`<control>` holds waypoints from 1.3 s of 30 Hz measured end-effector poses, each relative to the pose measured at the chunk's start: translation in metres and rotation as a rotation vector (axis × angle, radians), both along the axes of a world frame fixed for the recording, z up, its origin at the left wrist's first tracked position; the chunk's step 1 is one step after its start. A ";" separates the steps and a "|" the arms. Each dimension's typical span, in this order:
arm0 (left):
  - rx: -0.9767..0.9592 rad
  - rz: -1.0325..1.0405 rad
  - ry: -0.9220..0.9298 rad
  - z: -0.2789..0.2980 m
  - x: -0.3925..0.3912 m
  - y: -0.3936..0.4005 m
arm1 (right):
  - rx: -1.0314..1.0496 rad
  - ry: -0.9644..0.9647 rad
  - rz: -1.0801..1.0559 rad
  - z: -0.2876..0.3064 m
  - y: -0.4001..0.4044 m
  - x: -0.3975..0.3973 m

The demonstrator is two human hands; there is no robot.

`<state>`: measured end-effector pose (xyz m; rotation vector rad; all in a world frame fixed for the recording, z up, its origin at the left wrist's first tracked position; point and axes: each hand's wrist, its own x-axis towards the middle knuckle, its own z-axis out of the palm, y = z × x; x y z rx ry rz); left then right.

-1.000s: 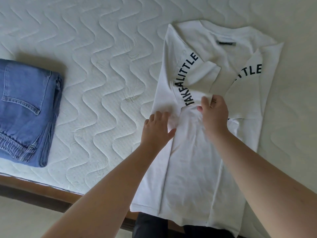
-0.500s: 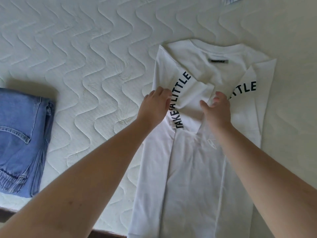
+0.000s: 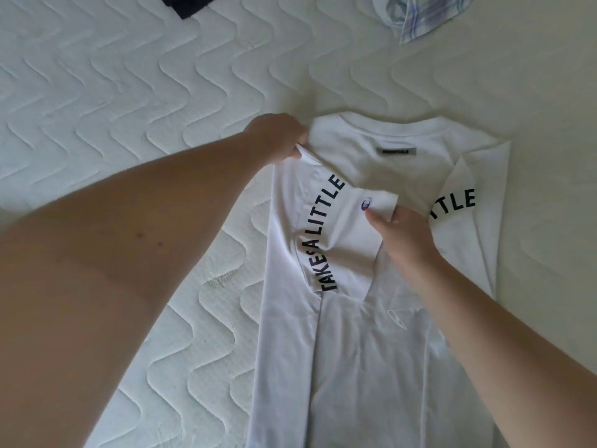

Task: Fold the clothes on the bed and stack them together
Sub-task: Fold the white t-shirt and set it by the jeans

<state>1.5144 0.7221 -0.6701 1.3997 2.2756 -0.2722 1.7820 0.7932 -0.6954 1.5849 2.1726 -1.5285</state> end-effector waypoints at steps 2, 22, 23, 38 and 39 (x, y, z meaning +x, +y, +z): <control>0.006 0.048 0.005 0.001 -0.009 0.003 | 0.110 -0.001 0.016 0.006 0.006 0.005; 0.341 0.240 -0.136 -0.010 -0.009 -0.020 | 0.692 0.317 0.699 0.011 -0.080 0.038; 0.337 0.240 -0.144 -0.010 -0.009 -0.022 | 0.720 0.298 0.731 0.009 -0.086 0.039; 0.341 0.813 -0.308 -0.016 0.109 -0.074 | 0.541 0.071 0.544 -0.003 -0.090 0.056; 0.325 0.827 -0.330 -0.020 0.118 -0.080 | 0.487 -0.008 0.457 -0.001 -0.087 0.056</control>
